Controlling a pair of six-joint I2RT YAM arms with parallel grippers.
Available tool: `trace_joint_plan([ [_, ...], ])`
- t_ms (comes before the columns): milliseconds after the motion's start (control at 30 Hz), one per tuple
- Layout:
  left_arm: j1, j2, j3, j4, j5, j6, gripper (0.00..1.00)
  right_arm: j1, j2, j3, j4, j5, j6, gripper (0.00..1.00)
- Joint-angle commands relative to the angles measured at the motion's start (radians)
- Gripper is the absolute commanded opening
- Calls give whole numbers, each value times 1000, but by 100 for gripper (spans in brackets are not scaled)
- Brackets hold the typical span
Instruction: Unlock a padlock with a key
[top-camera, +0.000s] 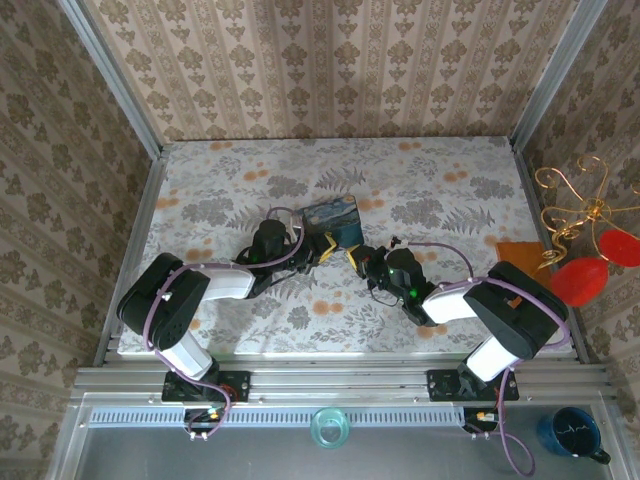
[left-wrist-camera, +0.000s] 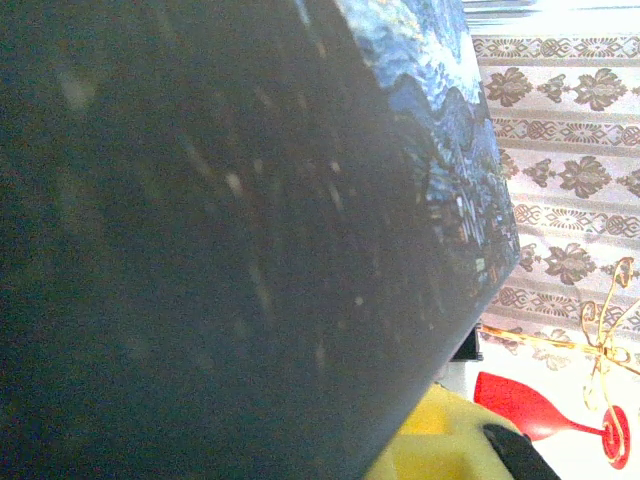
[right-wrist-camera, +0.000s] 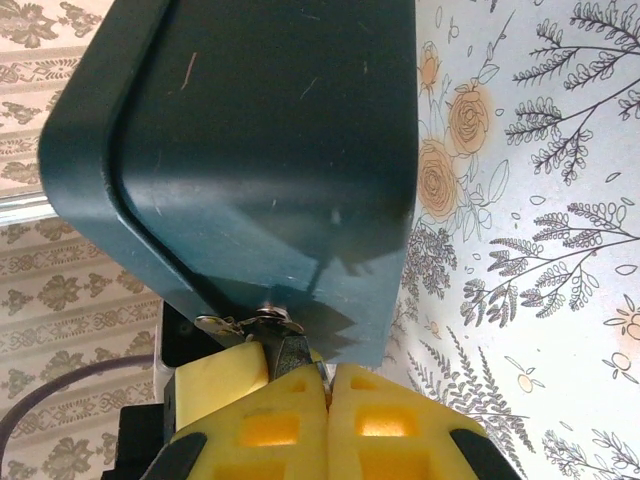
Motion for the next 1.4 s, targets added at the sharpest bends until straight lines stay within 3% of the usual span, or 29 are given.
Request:
trace_joint_plan([
  [0, -7, -6, 29, 59, 12, -2, 0, 12, -25, 7, 21, 17, -2, 0],
  [633, -16, -29, 39, 31, 7, 20, 0, 27, -45, 20, 23, 41, 2, 0],
  [833, -27, -23, 42, 98, 14, -17, 0, 22, -37, 20, 20, 32, 3, 0],
  [1000, -59, -47, 79, 41, 18, 15, 0, -46, 27, 15, 83, -60, 34, 0],
  [1367, -76, -29, 96, 76, 15, 0, 0, -50, 59, 43, 98, -103, 60, 0],
])
